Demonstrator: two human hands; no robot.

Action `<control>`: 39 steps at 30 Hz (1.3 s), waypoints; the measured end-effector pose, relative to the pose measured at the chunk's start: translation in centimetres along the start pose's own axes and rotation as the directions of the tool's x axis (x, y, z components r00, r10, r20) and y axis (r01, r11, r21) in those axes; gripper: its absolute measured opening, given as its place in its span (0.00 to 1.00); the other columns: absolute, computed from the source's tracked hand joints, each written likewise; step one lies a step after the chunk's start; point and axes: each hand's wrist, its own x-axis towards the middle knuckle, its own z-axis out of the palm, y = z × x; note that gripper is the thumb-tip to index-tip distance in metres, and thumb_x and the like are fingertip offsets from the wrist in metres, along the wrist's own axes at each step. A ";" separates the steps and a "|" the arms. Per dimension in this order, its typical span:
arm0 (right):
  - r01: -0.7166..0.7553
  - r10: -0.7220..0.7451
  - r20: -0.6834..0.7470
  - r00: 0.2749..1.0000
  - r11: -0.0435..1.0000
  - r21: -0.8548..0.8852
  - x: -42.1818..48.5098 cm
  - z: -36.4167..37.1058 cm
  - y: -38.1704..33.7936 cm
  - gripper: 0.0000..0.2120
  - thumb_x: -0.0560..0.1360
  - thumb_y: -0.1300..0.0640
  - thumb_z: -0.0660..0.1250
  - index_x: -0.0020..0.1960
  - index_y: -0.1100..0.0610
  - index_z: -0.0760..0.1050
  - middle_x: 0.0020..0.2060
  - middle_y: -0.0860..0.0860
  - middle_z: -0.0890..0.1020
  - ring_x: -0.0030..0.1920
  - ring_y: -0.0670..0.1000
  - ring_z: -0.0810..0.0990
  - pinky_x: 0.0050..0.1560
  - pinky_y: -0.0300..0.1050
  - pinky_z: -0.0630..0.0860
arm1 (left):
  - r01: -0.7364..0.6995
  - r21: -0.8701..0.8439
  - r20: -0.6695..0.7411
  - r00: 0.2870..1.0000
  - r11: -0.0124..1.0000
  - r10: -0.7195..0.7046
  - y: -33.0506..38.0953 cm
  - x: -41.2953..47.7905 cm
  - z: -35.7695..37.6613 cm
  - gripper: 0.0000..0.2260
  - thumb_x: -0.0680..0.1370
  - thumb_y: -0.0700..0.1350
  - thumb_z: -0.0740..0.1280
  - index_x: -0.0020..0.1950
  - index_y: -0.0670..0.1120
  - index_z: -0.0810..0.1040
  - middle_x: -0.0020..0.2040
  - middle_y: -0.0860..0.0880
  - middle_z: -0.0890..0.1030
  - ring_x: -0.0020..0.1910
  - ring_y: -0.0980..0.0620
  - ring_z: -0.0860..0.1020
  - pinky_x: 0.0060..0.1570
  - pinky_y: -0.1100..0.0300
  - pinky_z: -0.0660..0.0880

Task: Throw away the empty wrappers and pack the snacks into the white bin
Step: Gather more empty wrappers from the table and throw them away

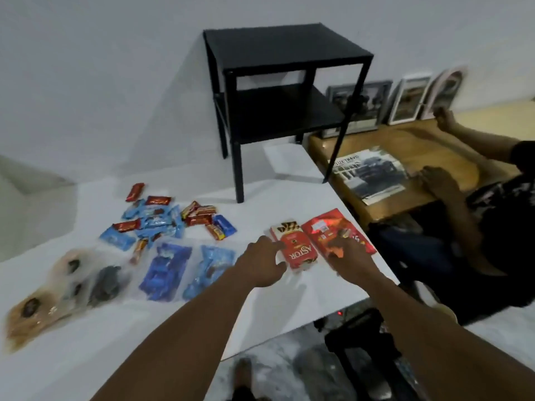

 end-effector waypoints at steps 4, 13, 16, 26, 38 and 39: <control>-0.111 0.111 -0.051 0.993 0.994 0.015 1.7 -0.7 5.8 0.14 0.72 0.56 0.68 0.58 0.48 0.81 0.59 0.49 0.80 0.47 0.48 0.81 0.41 0.33 0.75 | -0.015 0.046 0.068 0.998 0.999 0.012 2.0 5.3 2.0 0.28 0.77 0.60 0.64 0.77 0.61 0.61 0.77 0.45 0.60 0.72 0.38 0.65 0.71 0.46 0.65; -0.051 0.100 0.161 0.982 0.957 -0.287 9.6 0.6 12.3 0.25 0.74 0.44 0.67 0.69 0.34 0.67 0.79 0.49 0.55 0.80 0.60 0.46 0.74 0.68 0.57 | -0.002 0.156 0.051 0.999 0.988 -0.006 5.1 14.0 6.4 0.32 0.77 0.62 0.64 0.77 0.65 0.53 0.81 0.47 0.45 0.75 0.27 0.58 0.67 0.35 0.68; 0.036 0.036 0.209 0.977 0.943 -0.330 11.7 2.1 12.8 0.28 0.74 0.39 0.67 0.72 0.34 0.63 0.81 0.50 0.48 0.79 0.62 0.40 0.73 0.72 0.49 | 0.031 0.196 0.038 0.999 0.980 -0.039 5.2 15.1 8.3 0.33 0.76 0.65 0.62 0.77 0.66 0.50 0.81 0.47 0.40 0.76 0.24 0.46 0.66 0.27 0.64; 0.276 -0.177 0.300 0.937 0.903 -0.329 16.1 5.6 15.8 0.30 0.74 0.35 0.62 0.73 0.28 0.54 0.81 0.49 0.40 0.78 0.63 0.33 0.72 0.75 0.42 | 0.220 0.153 -0.195 0.962 0.964 -0.189 4.4 16.4 11.4 0.22 0.77 0.60 0.65 0.71 0.60 0.71 0.80 0.42 0.47 0.77 0.30 0.39 0.75 0.32 0.52; 0.241 -0.215 0.128 0.968 0.939 -0.245 15.9 4.8 15.6 0.20 0.70 0.50 0.69 0.61 0.36 0.79 0.68 0.49 0.74 0.58 0.63 0.69 0.51 0.55 0.76 | 0.374 0.084 -0.294 0.895 0.924 -0.336 5.2 13.6 10.1 0.23 0.72 0.60 0.68 0.67 0.62 0.74 0.78 0.46 0.55 0.77 0.29 0.48 0.65 0.37 0.71; 0.246 -0.219 0.133 0.967 0.941 -0.235 15.8 4.9 15.6 0.19 0.71 0.51 0.69 0.60 0.37 0.79 0.68 0.49 0.74 0.57 0.62 0.69 0.51 0.55 0.77 | 0.365 0.107 -0.318 0.894 0.925 -0.316 5.0 13.3 9.6 0.23 0.72 0.60 0.68 0.66 0.62 0.74 0.77 0.46 0.57 0.77 0.30 0.50 0.65 0.36 0.71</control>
